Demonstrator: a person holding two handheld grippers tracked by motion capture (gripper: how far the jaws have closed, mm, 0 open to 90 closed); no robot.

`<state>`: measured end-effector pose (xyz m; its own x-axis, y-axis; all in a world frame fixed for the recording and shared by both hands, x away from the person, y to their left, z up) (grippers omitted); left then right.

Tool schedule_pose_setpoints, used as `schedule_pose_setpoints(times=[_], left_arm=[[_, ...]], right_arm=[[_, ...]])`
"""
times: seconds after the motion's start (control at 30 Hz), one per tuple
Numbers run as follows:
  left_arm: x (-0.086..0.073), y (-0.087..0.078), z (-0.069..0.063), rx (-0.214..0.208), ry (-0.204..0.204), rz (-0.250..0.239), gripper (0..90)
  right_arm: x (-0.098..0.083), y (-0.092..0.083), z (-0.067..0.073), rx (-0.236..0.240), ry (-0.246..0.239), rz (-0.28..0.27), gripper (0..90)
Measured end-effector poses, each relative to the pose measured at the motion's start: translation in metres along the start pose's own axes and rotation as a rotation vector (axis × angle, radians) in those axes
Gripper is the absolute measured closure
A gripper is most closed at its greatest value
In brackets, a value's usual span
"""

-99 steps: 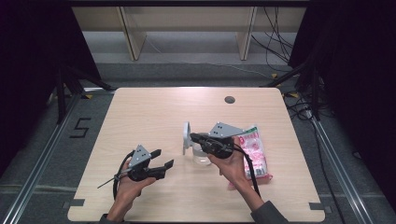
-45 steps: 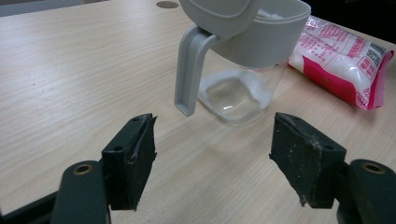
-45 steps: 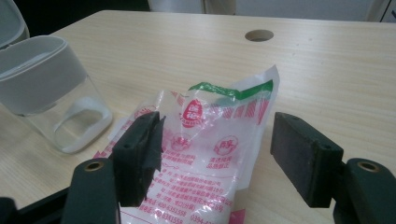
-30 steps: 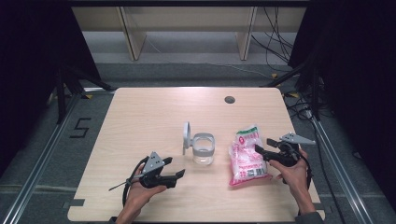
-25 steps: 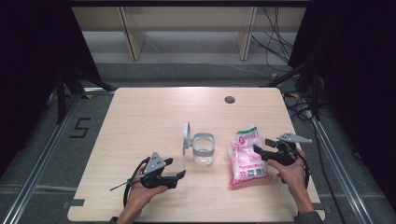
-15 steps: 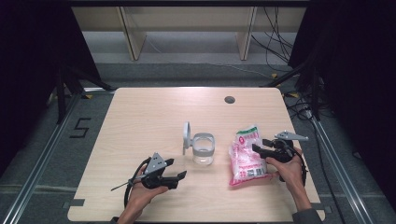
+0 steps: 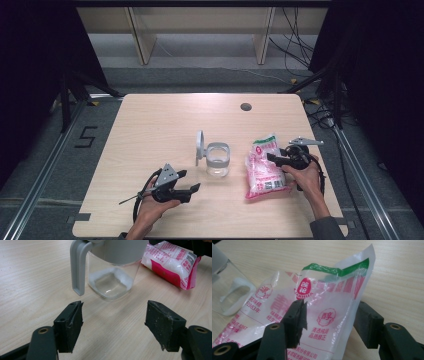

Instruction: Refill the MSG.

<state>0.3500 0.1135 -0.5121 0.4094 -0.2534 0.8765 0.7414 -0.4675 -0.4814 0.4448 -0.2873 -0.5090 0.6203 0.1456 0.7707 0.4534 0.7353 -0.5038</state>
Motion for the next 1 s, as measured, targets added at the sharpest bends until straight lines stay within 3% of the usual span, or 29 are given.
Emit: schedule_pose_setpoints(times=[0.03,0.07,0.1,0.17,0.23,0.27,0.3,0.33,0.37,0.4,0.43,0.5,0.53,0.57,0.6,0.63,0.67,0.7,0.77,0.83,0.87,0.93,1.0], left_arm=[[0.000,0.000,0.002,0.011,0.024,0.013,29.4],[0.000,0.000,0.002,0.010,0.018,0.011,29.5],[0.000,0.000,0.001,0.007,0.013,0.008,29.5],[0.000,0.000,0.001,0.007,0.008,0.008,29.5],[0.000,0.001,0.002,-0.005,0.031,0.001,29.5],[-0.001,0.000,0.001,0.000,0.004,0.008,29.5],[0.000,0.001,0.001,-0.002,0.008,0.007,29.5],[0.000,0.001,0.001,-0.003,0.027,0.000,30.0],[-0.001,0.001,0.001,0.010,0.017,0.012,30.1],[-0.001,0.001,0.000,0.004,0.014,0.011,30.2],[-0.001,0.001,-0.002,0.005,0.005,0.007,30.1],[-0.001,0.001,-0.002,0.005,0.017,0.010,30.1],[-0.001,0.001,-0.002,0.001,0.008,0.008,30.2],[-0.001,0.001,-0.003,-0.003,0.003,0.000,30.2],[0.000,0.000,-0.002,0.003,0.014,0.007,30.2],[0.000,0.000,-0.001,-0.001,0.031,-0.003,30.2],[0.000,0.000,-0.002,0.002,0.009,-0.001,30.1],[0.000,0.000,-0.001,0.003,0.013,0.002,30.1],[0.000,-0.001,-0.001,0.007,0.016,0.001,30.1],[0.000,-0.002,0.000,0.013,0.014,0.000,30.1],[0.000,-0.002,0.000,0.013,0.016,0.002,30.1],[0.000,-0.002,0.000,0.016,0.016,0.001,30.1],[0.001,-0.003,0.000,0.012,0.025,-0.002,30.1]], right_arm=[[0.000,0.001,-0.001,0.004,0.012,0.013,46.5],[0.000,0.001,-0.005,0.010,-0.022,0.007,47.1],[0.000,0.001,-0.006,0.021,-0.011,0.004,48.7],[0.000,0.002,-0.007,0.015,-0.016,0.005,55.1],[-0.001,0.003,-0.004,0.028,0.027,0.005,62.4],[-0.002,0.003,-0.004,0.026,0.039,0.004,65.6],[-0.002,0.003,-0.005,0.034,0.059,-0.003,69.8],[-0.001,0.000,-0.008,0.032,0.030,0.004,74.1],[-0.001,0.000,-0.009,0.050,0.034,-0.008,77.8],[-0.001,-0.001,-0.010,0.022,0.028,-0.009,81.4],[-0.001,-0.001,-0.007,0.039,0.074,-0.018,84.3],[-0.002,-0.001,-0.008,0.028,0.048,-0.031,88.5],[-0.001,-0.002,-0.009,0.037,0.014,-0.021,88.9],[-0.001,-0.002,-0.005,0.037,0.050,-0.030,89.2],[0.000,-0.004,-0.007,0.033,-0.004,-0.022,89.4],[0.000,-0.004,-0.007,0.021,-0.020,-0.021,89.5],[-0.001,-0.006,-0.003,-0.001,0.010,-0.012,89.5],[-0.001,-0.008,-0.004,-0.005,-0.029,-0.001,89.6],[-0.002,-0.014,0.002,-0.030,-0.012,0.024,89.7],[-0.006,-0.021,0.004,-0.044,-0.030,0.026,89.7],[-0.008,-0.026,0.003,-0.050,-0.047,0.025,89.7],[-0.013,-0.035,0.003,-0.043,-0.027,0.027,89.7],[-0.017,-0.042,0.001,-0.051,-0.038,0.018,89.5]])
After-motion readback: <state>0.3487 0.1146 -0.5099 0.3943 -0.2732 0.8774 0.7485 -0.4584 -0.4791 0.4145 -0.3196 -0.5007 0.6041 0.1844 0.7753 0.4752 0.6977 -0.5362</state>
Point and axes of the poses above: each handheld gripper's, and its own axes: y roughly forward along the jaws, x roughly out of its top, z roughly to its left, the point moved 2 cm from there along y, roughly forward along the jaws, and after that the axes turned 15 degrees about x, right-handed, at the moved point
